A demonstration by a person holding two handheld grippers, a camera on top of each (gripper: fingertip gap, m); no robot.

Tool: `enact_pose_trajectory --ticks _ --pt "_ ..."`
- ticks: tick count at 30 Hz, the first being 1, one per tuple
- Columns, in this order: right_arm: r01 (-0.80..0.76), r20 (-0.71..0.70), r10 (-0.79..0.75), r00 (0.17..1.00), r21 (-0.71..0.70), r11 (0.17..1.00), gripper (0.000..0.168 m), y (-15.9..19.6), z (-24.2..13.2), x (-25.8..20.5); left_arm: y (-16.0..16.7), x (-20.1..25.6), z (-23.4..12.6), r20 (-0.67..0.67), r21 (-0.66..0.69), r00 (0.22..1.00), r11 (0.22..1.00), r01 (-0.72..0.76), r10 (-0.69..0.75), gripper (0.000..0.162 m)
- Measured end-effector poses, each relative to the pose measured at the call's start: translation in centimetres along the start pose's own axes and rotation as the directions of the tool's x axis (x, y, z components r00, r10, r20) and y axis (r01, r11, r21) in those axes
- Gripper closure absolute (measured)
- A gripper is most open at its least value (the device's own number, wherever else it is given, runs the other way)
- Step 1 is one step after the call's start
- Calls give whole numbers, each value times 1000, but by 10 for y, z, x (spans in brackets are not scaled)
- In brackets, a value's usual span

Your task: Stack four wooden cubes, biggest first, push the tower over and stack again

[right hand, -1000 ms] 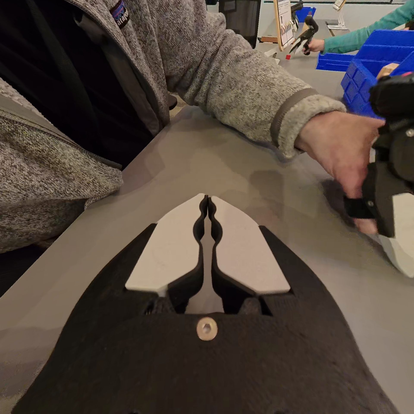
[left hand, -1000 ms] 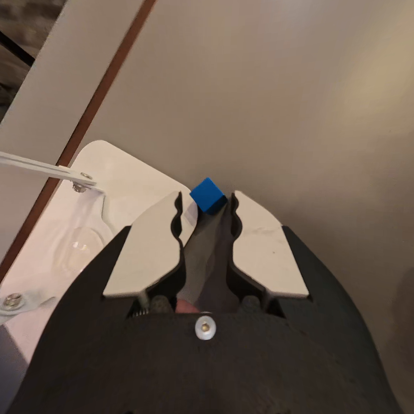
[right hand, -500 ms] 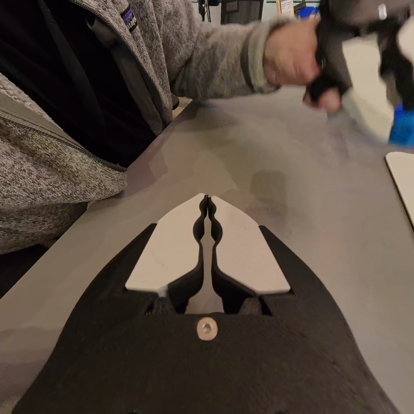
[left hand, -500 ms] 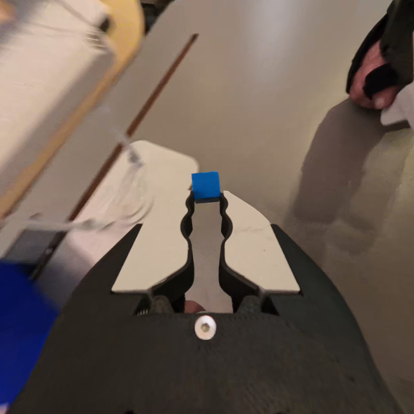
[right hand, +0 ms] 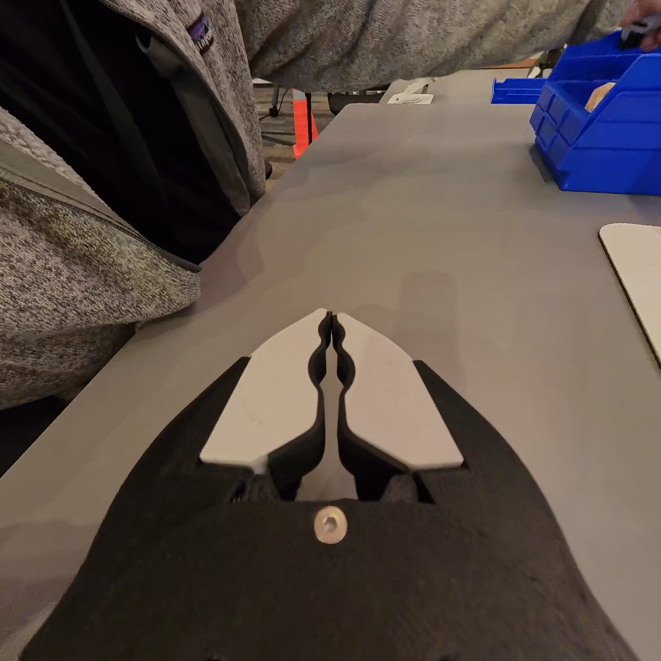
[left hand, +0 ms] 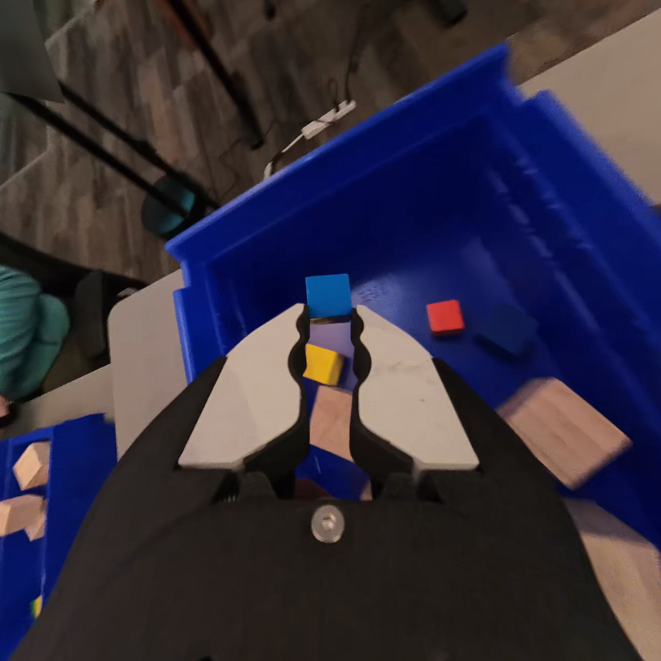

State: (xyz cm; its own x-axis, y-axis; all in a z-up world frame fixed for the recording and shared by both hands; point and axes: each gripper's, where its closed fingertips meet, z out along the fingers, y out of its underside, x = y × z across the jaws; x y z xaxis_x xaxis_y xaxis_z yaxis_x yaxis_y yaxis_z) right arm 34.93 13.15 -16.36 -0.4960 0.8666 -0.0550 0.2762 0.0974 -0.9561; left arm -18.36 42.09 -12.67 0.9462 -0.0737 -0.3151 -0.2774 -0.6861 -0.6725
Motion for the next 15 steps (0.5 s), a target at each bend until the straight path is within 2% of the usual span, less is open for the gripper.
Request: enact_pose_trajectory --ticks 4,8,9,10,12,15 --pt "-5 12 5 1000 10 1000 168 -1 -1 0 20 -16 36 94 -183 994 983 -32 50 140" --pt "0 18 0 1000 8 1000 168 -1 -1 -2 35 -22 52 125 -290 990 957 -25 64 140" --pt "1 18 -1 1000 6 1000 168 0 -1 -2 35 -22 53 121 -289 991 957 -16 54 137" --pt "1 18 -1 1000 5 1000 168 0 -1 -2 32 -21 51 121 -275 992 962 -11 45 125" --pt "1 17 -2 1000 4 1000 168 0 -1 -1 28 -16 43 105 -238 994 971 -14 40 113" --pt "4 15 -4 1000 -3 1000 168 1 0 -1 19 -9 12 96 -130 995 991 -21 34 108"
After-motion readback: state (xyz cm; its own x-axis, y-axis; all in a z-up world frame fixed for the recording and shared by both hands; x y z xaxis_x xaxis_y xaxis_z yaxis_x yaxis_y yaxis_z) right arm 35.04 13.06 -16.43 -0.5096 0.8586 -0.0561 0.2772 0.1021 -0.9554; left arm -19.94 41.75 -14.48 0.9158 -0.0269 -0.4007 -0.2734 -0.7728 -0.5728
